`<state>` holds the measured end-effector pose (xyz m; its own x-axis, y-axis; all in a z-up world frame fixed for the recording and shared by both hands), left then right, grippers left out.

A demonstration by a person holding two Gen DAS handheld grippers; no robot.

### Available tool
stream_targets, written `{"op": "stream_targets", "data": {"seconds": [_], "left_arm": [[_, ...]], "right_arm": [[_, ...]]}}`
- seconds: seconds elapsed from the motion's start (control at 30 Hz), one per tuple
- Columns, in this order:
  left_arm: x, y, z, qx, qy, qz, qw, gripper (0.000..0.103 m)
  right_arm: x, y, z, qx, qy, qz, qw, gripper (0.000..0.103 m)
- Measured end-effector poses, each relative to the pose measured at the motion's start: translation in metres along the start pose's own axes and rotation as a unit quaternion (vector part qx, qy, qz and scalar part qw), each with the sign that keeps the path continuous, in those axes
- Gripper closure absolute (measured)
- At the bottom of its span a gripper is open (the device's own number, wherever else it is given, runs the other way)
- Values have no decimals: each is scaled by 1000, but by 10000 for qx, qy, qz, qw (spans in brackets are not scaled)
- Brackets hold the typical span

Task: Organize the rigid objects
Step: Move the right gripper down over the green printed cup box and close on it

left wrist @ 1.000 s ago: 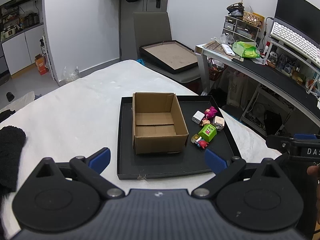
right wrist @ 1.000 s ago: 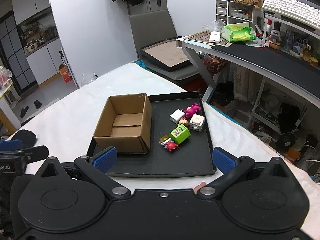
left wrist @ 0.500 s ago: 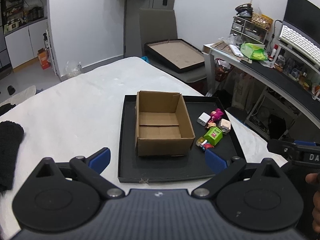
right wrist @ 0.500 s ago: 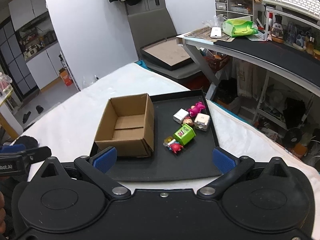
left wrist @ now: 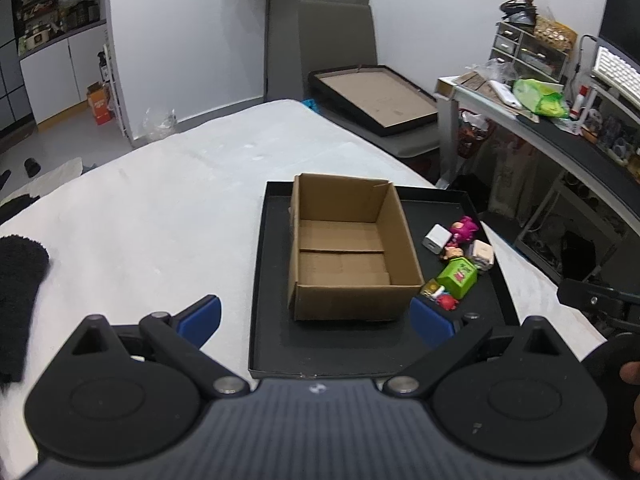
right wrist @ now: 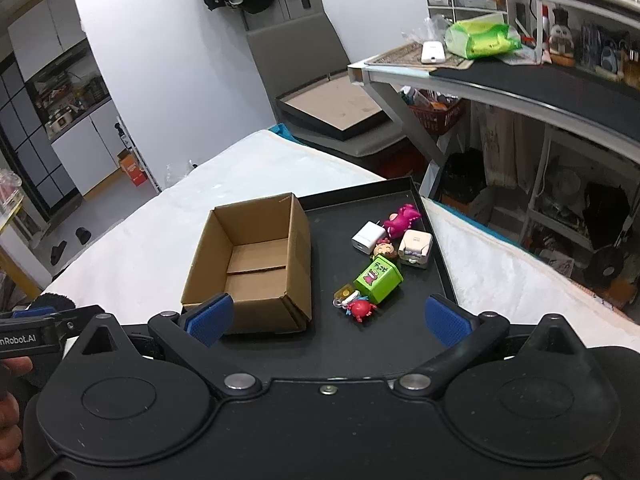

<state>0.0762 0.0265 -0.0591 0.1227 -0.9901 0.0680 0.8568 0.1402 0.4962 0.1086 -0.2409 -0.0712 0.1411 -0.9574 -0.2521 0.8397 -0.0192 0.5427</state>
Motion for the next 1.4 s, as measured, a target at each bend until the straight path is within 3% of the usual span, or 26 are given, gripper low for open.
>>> {"op": "stream_targets", "data": {"seconds": [0.43, 0.83, 1.0, 1.13, 1.4], "left_arm": [[-14, 30, -28, -55, 202, 202, 9996, 5], [-10, 56, -66, -326, 214, 14, 9992, 6], [-6, 63, -89, -543, 204, -18, 9983, 11], [-3, 69, -107, -693, 167, -16, 9975, 14], [4, 78, -145, -991, 123, 7, 9950, 35]], "right_arm": [[17, 21, -35, -36, 134, -427, 9990, 5], [32, 39, -88, -472, 308, -877, 9946, 14], [41, 46, -113, -726, 312, -1163, 9901, 14], [52, 49, -136, -983, 312, -1408, 9847, 22], [73, 59, -179, -1420, 340, -1974, 9694, 32]]}}
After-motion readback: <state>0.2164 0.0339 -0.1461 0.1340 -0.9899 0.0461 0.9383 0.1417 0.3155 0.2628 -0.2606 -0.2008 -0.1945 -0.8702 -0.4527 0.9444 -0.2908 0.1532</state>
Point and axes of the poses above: each gripper's, at about its wrist camera, not at the fingertips, and z roughly against the way its jaws point, x to its right, y to its top, the point moved 4 cm from there along -z, roughly the way its jaws point, and after that the axes turned 13 degrees about -x, right-handed, at the moved point
